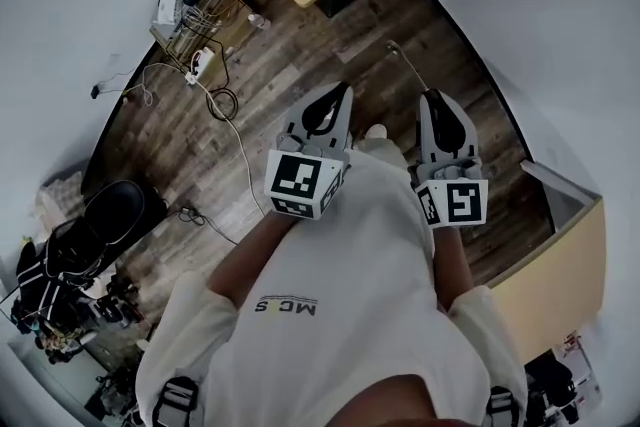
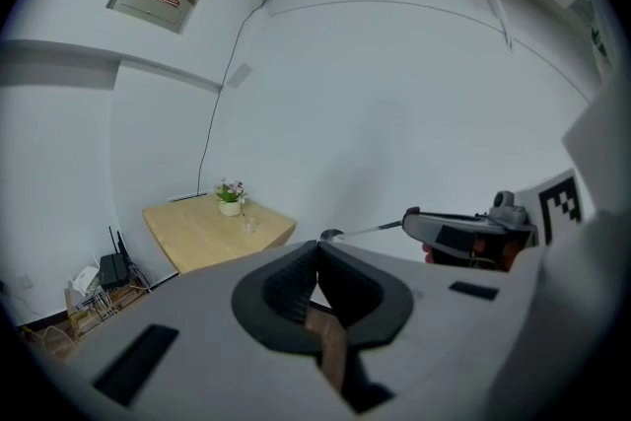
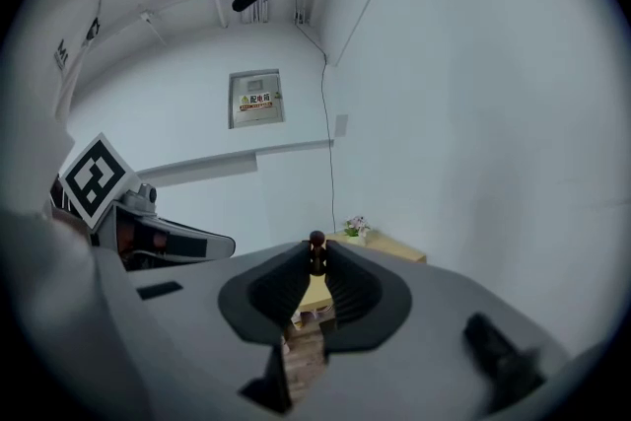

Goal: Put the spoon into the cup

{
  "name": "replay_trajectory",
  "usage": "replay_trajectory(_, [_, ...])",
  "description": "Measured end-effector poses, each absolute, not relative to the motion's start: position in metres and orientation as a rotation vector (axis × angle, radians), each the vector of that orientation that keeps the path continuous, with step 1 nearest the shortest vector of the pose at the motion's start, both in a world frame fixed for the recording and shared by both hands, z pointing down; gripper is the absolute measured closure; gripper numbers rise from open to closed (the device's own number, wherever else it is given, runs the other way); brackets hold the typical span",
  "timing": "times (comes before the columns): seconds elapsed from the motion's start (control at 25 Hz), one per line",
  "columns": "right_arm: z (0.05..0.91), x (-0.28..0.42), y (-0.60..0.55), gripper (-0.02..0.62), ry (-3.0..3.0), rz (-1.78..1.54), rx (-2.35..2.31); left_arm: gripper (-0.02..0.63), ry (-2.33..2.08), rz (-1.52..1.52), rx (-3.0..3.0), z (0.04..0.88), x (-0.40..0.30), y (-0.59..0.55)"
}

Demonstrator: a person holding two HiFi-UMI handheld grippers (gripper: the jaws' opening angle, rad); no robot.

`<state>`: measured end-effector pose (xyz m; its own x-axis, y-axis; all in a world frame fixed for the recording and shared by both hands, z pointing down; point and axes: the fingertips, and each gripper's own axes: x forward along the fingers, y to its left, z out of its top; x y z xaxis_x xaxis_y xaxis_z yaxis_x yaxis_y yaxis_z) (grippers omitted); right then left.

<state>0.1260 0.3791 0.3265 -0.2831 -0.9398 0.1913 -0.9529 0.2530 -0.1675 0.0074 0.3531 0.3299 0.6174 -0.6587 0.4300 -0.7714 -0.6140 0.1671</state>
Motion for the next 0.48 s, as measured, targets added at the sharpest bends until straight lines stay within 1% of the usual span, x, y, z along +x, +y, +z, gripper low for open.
replay_trajectory(0.12, [0.323,0.138,0.387,0.535,-2.453,0.332,1.862,0.592,-1.159,0.487,2.508,0.335,0.017,0.365])
replay_trajectory(0.24, [0.32,0.154,0.393,0.535,-2.461,0.342,1.887,0.592,-1.158,0.487,2.5,0.333,0.03,0.371])
replay_trajectory(0.48, [0.323,0.178,0.365,0.535,-2.437,0.348,1.917,0.592,-1.132,0.467,2.527,0.33,0.053,0.332])
